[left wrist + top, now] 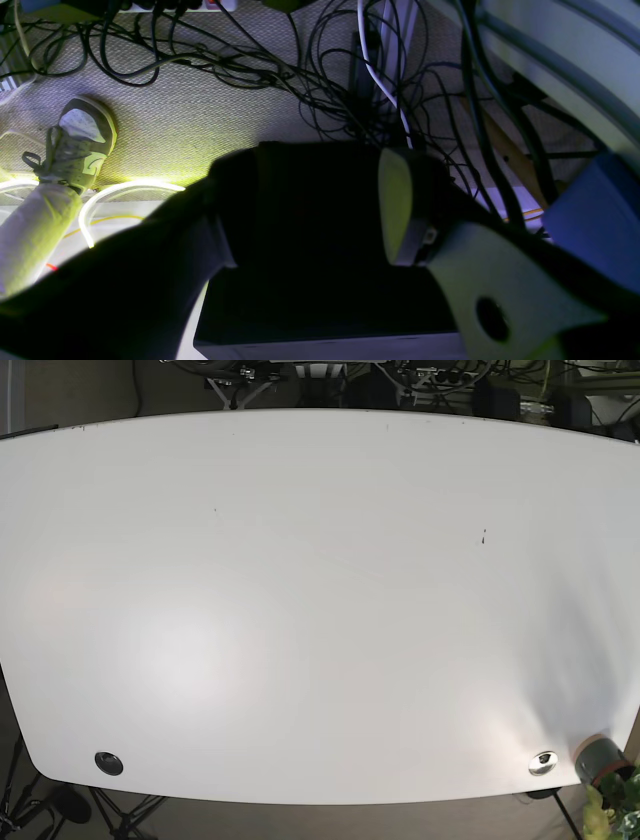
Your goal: Fold the T-shirt properly
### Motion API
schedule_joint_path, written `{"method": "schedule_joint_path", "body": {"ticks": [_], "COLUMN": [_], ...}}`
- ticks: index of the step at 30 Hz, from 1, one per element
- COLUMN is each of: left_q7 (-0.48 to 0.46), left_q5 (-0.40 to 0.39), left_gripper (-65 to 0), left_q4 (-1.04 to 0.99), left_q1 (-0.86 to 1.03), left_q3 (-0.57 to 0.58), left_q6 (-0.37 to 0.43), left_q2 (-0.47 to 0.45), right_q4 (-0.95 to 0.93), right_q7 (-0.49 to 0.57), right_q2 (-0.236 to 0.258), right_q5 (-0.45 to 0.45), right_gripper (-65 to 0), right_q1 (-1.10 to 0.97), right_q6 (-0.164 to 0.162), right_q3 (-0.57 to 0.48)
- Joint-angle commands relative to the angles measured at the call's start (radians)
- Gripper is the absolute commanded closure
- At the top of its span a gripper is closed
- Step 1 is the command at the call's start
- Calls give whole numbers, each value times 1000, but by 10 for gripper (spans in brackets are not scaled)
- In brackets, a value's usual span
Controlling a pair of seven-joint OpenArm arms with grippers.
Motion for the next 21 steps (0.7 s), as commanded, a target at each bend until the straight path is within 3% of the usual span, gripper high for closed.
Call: {"method": "schedule_joint_path", "body": {"ticks": [1,9,21], "left_q7": [-10,-91,-100], "left_q5": [-12,-7,-8], "left_gripper": [-350,-357,-357], "left_q4": [1,2,3], "left_q1": [0,4,18], "left_q3": [-4,-7,-7], "left_q6": [3,5,5], "left_q2": [-2,-34,-34], "right_q4": [0,75,104], "right_q7": [9,14,8], "right_q2": [15,48,63], "right_q5": [5,-12,-12], "right_gripper": [-438,-433,-433], "right_q1": [-6,-45,-64], "right_q6": [0,-4,-7], "right_q3": [-7,-3,-3]}}
